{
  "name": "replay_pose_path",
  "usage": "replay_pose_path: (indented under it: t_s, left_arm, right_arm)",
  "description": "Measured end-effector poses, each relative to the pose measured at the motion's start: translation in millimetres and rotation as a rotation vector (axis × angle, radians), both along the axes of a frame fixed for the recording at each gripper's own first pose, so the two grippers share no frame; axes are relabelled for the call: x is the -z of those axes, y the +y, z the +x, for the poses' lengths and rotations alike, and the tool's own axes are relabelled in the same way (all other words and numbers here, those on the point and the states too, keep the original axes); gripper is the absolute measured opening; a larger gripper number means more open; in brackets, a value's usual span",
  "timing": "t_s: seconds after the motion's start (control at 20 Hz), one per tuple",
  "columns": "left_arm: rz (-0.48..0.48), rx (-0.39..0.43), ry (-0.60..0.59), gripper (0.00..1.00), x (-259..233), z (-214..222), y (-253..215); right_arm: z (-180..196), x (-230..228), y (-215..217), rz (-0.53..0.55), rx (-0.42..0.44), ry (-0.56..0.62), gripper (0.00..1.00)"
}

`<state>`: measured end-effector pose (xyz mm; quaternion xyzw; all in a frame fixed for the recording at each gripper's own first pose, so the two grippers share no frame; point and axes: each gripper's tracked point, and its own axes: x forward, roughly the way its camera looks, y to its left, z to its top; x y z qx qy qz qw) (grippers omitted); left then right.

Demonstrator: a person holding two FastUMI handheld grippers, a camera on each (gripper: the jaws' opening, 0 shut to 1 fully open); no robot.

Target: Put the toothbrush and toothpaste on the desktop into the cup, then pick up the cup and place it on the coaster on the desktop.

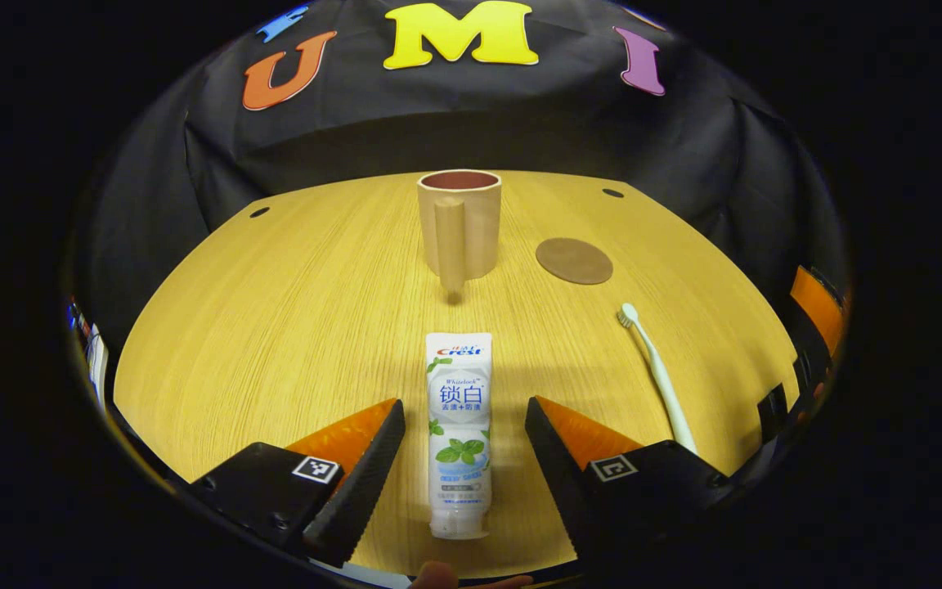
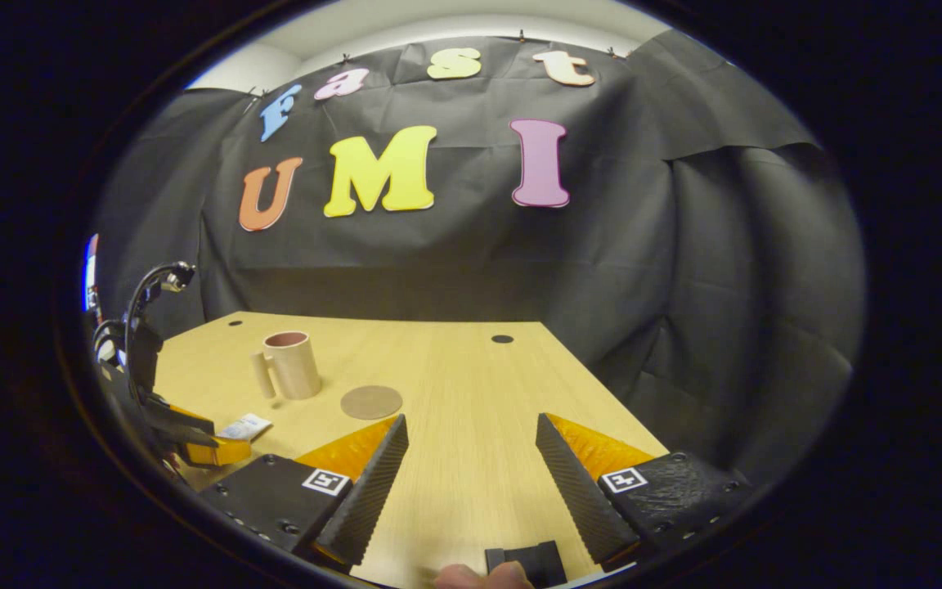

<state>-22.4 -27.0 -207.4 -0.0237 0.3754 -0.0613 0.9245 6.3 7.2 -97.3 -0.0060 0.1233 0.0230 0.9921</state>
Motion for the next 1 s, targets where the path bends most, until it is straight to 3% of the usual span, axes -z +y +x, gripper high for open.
replay_pose_path:
  t_s: [0.15, 0.3, 0.35, 0.4, 0.5, 0.7, 0.75, 0.8, 1.0]
  left_arm:
    - [0.019, 0.006, 0.015, 0.89, 2, -1, 1]
    - [0.023, 0.005, 0.027, 0.73, 2, -4, -2]
    - [0.025, 0.001, 0.034, 0.75, 2, -5, -1]
    - [0.024, -0.003, 0.037, 0.63, 2, -5, -1]
    - [0.014, -0.003, 0.028, 0.50, 2, -2, -2]
    - [-0.002, -0.025, 0.013, 0.42, -1, -2, 0]
    - [-0.004, -0.025, 0.006, 0.46, -2, -1, 0]
    - [-0.010, -0.027, -0.005, 0.41, -4, 0, 0]
    - [-0.046, -0.056, -0.079, 0.41, -28, 8, 7]
  right_arm:
    - [2, 4, 3, 0.001, -0.005, 0.011, 0.96]
    - [3, 9, 9, -0.013, -0.018, 0.022, 0.96]
    - [2, 10, 11, -0.024, -0.022, 0.023, 0.96]
    - [2, 11, 14, -0.034, -0.027, 0.025, 0.96]
    - [2, 16, 22, -0.040, -0.051, 0.040, 0.96]
    - [2, 35, 42, -0.021, -0.106, 0.116, 0.94]
    - [2, 39, 44, -0.017, -0.108, 0.133, 0.95]
    - [2, 43, 47, -0.013, -0.111, 0.150, 0.96]
    - [3, 55, 70, 0.025, -0.134, 0.229, 0.95]
